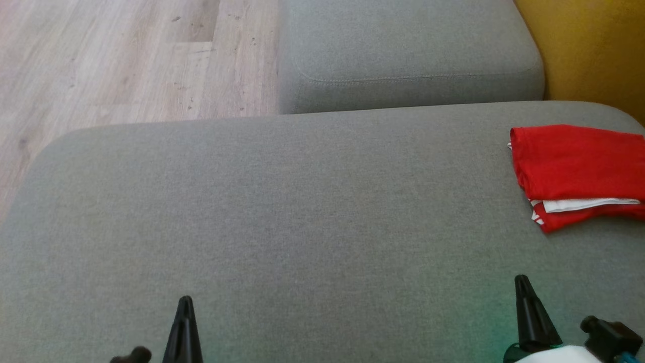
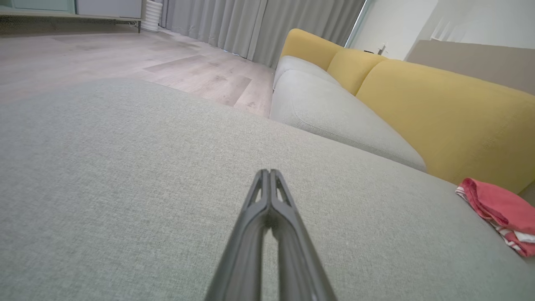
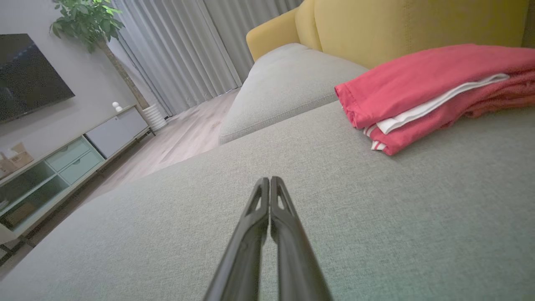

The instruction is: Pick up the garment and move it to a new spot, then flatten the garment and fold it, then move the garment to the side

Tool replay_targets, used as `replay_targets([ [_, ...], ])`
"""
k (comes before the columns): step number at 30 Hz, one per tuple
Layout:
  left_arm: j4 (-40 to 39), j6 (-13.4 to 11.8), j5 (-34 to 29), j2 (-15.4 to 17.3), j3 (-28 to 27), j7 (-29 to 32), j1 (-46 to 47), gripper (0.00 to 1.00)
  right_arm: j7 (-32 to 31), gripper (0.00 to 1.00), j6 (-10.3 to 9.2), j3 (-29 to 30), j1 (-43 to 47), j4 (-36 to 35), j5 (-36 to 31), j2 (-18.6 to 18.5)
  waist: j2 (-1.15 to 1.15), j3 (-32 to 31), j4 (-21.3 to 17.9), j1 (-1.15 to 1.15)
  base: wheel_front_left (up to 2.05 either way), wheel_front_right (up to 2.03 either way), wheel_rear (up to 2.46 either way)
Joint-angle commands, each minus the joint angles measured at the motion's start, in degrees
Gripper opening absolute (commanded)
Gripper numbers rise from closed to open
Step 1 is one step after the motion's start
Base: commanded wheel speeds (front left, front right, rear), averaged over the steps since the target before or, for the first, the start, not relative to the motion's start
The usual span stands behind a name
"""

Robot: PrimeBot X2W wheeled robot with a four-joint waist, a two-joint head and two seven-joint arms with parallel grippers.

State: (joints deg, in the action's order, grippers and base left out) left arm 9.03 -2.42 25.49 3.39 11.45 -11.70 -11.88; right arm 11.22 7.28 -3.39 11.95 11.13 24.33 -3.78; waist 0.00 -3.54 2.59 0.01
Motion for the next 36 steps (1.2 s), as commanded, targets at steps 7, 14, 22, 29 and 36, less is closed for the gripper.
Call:
replay_targets([
  [7, -1.02, 0.89, 5.73, 0.79, -1.62, 0.99, 3.68, 0.0, -1.05, 0.0, 0.05, 0.55, -3.7, -1.25, 5.87, -0.73, 0.0, 0.26, -0.18, 0.0, 0.0, 0.0, 0.0],
  [14, -0.6, 1.66, 11.28, 0.98, -2.61, 2.13, 4.88, 0.0, -2.21, 0.0, 0.07, 1.03, -4.9, -0.92, 11.43, -0.83, 0.0, 0.56, -0.39, 0.0, 0.0, 0.0, 0.0],
  [22, -0.15, 2.43, 16.75, 1.12, -3.65, 3.3, 6.06, 0.0, -3.4, 0.0, 0.08, 1.54, -6.11, -0.59, 16.93, -0.89, 0.0, 0.85, -0.59, 0.0, 0.0, 0.0, 0.0],
  [29, 0.28, 3.1, 21.53, 1.21, -4.6, 4.37, 7.1, 0.0, -4.48, 0.0, 0.09, 2.03, -7.16, -0.29, 21.74, -0.92, 0.0, 1.11, -0.77, 0.0, 0.0, 0.0, 0.0],
  [36, 0.72, 3.78, 26.27, 1.29, -5.59, 5.47, 8.16, 0.0, -5.57, 0.0, 0.1, 2.54, -8.22, 0.0, 26.52, -0.93, 0.0, 1.37, -0.95, 0.0, 0.0, 0.0, 0.0],
])
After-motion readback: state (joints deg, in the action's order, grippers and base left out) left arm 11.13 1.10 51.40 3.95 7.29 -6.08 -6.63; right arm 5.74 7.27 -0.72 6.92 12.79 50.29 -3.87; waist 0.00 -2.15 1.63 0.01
